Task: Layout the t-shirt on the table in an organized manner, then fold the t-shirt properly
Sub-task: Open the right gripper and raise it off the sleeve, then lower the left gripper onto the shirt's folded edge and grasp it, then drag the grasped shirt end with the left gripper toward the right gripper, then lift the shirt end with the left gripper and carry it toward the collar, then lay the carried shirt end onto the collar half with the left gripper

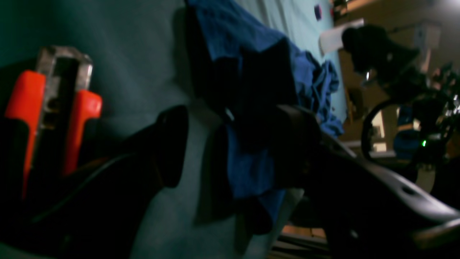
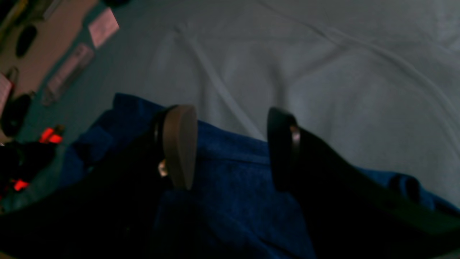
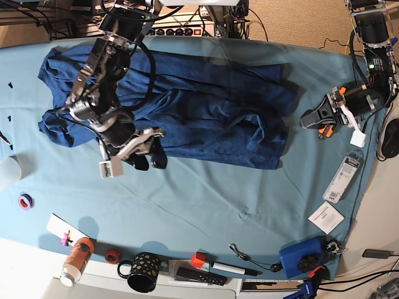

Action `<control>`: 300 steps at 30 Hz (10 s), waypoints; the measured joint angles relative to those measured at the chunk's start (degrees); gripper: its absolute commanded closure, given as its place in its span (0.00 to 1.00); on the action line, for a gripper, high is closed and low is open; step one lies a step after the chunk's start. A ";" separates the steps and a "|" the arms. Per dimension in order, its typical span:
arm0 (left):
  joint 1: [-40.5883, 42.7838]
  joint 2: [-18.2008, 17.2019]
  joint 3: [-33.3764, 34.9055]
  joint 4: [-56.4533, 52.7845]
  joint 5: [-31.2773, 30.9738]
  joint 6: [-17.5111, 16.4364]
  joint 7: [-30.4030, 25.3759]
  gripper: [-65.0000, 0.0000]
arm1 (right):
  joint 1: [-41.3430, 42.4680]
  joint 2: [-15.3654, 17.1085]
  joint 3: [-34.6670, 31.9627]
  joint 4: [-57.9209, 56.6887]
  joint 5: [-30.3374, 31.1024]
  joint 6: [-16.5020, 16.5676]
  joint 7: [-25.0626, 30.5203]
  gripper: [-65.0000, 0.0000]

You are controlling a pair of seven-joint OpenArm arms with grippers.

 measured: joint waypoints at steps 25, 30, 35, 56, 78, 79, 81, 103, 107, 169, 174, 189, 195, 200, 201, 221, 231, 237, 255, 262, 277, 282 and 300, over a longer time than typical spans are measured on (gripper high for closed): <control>-1.25 0.70 4.79 24.48 29.57 8.44 -3.74 0.45 | -0.87 0.98 4.90 0.00 2.01 1.27 -1.60 0.52; 0.07 0.59 4.79 24.41 28.81 8.44 -3.54 0.45 | -0.90 0.96 4.90 0.00 0.55 1.29 -1.57 0.52; 3.15 0.74 4.76 24.37 27.32 8.44 -3.48 0.45 | -0.87 0.96 4.90 0.00 0.57 1.29 -1.55 0.52; 4.55 8.98 4.79 24.37 33.68 11.45 -7.28 0.45 | -0.87 0.96 4.90 0.00 0.57 1.27 -1.55 0.52; 4.22 14.47 8.92 23.12 34.01 13.55 -10.73 0.45 | -0.87 0.96 4.90 0.00 0.57 1.27 -1.55 0.52; 4.13 14.75 9.51 22.93 33.99 13.55 -11.19 0.45 | -0.87 0.96 4.90 0.00 0.57 1.27 -1.55 0.52; 4.09 15.93 10.16 22.84 34.07 13.55 -11.32 0.45 | -0.87 0.96 4.90 0.00 0.57 1.27 -1.55 0.52; 3.63 20.79 10.43 22.77 40.39 17.22 -17.90 0.45 | -0.87 0.96 4.90 0.00 0.57 1.27 -1.60 0.52; 3.63 21.20 10.82 22.75 40.46 17.22 -17.88 0.45 | -0.87 0.96 4.90 0.00 0.57 1.27 -1.57 0.52; -7.98 31.36 51.84 22.62 62.99 14.05 -27.47 0.46 | -0.70 23.45 19.30 0.00 -15.08 -10.38 3.15 0.52; -8.00 32.04 53.96 22.58 63.04 15.12 -27.32 0.46 | -0.70 23.45 19.30 0.00 -14.25 -10.38 3.15 0.52; -11.13 32.20 51.21 26.64 56.50 2.60 -25.22 1.00 | -0.70 23.37 19.30 0.00 -14.25 -10.38 3.13 0.52; -10.58 31.63 38.99 27.17 59.89 7.58 -18.53 1.00 | -0.72 23.37 19.30 0.00 -14.14 -10.36 3.15 0.52; -9.73 24.35 37.27 27.06 62.16 11.98 -20.44 1.00 | -0.70 23.34 19.30 0.00 -12.31 -10.38 3.15 0.52; -9.33 23.08 37.18 27.04 62.18 12.92 -20.48 1.00 | -0.70 23.34 19.30 0.00 -11.85 -10.36 3.15 0.52; -2.95 21.53 43.56 26.99 55.91 11.23 -21.27 1.00 | -0.72 19.98 19.30 0.00 -11.30 -10.34 3.15 0.52; -3.06 21.49 55.87 26.99 55.04 1.53 -21.07 1.00 | -0.72 19.98 19.30 0.00 -11.43 -10.34 3.15 0.52; -3.26 21.51 56.35 27.21 47.52 -3.41 -21.03 1.00 | -0.72 19.98 19.30 0.00 -11.43 -10.34 3.15 0.52; -2.73 21.22 44.63 27.96 61.33 8.63 -24.94 1.00 | -0.72 19.87 19.30 0.00 -11.41 -10.34 3.15 0.52; -2.54 21.42 44.61 27.89 61.96 8.66 -26.51 1.00 | -0.72 19.87 19.30 0.00 -11.43 -10.34 3.15 0.52; -2.25 21.59 59.84 25.94 64.30 9.46 -28.81 1.00 | -0.72 19.87 19.30 0.00 -11.43 -10.34 3.15 0.52; -2.29 23.82 64.70 25.99 58.80 -3.78 -28.87 1.00 | -0.72 19.87 19.30 0.00 -11.41 -10.34 3.15 0.52; -2.27 24.70 48.63 26.12 69.46 12.76 -27.71 1.00 | -0.72 19.87 19.30 0.00 -11.39 -10.21 3.15 0.52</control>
